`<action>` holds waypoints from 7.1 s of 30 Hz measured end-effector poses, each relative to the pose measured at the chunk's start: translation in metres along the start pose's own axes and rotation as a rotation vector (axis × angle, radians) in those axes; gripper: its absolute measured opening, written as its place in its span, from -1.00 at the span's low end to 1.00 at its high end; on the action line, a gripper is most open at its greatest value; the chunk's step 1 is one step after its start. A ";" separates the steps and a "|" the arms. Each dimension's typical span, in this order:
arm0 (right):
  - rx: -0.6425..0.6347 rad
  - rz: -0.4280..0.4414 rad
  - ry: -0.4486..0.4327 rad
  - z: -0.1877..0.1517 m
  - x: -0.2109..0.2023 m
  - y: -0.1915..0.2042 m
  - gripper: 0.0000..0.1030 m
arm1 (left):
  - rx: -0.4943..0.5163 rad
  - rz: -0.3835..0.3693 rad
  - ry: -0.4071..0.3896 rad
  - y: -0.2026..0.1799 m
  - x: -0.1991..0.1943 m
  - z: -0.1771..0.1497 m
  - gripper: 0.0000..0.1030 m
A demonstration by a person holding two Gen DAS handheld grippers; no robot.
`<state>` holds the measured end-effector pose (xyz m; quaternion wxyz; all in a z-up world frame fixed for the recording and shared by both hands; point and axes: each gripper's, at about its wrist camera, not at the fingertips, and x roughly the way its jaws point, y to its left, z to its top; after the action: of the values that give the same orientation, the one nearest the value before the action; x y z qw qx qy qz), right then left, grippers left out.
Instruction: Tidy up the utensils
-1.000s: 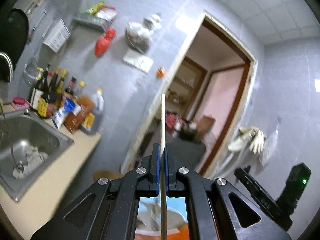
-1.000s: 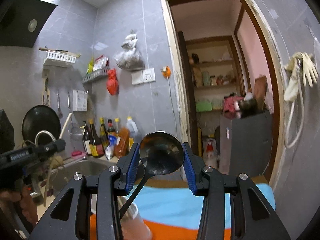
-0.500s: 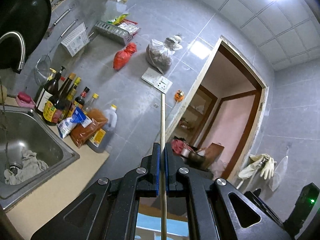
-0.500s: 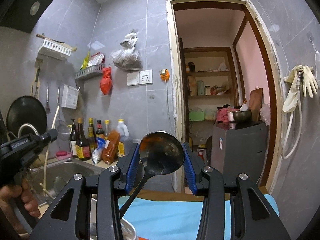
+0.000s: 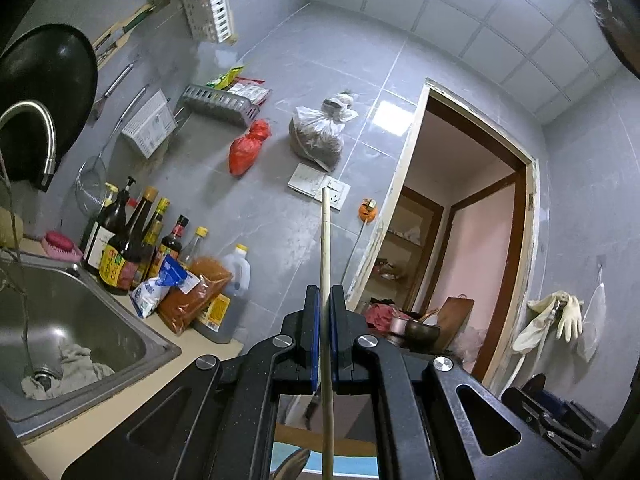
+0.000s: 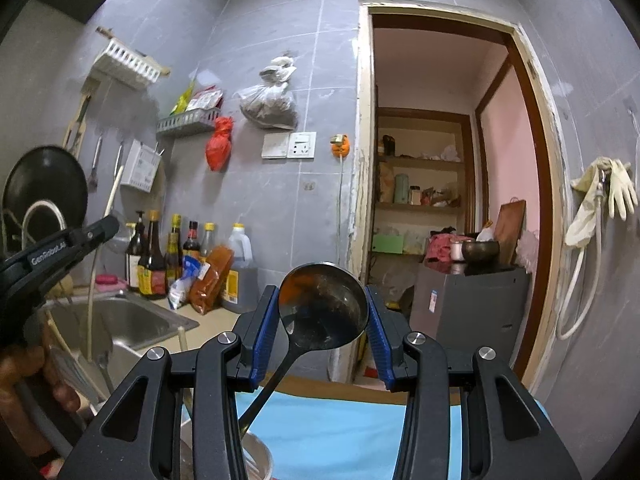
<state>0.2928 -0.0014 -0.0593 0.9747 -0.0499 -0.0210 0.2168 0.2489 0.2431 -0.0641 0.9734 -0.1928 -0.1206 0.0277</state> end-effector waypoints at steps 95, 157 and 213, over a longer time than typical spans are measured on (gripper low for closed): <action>0.259 -0.126 0.356 0.056 -0.187 -0.097 1.00 | 0.207 0.107 0.708 -0.153 -0.119 0.014 0.86; 0.215 -0.122 0.337 0.067 -0.327 -0.068 1.00 | 0.234 0.058 0.621 -0.204 -0.259 0.033 0.86; 0.219 -0.122 0.342 0.070 -0.326 -0.071 1.00 | 0.243 0.068 0.617 -0.196 -0.254 0.035 0.86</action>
<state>0.0230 -0.1980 0.0111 0.9750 0.0216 0.1655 0.1468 -0.0045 0.0496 -0.0151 0.9784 -0.0784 0.1907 0.0145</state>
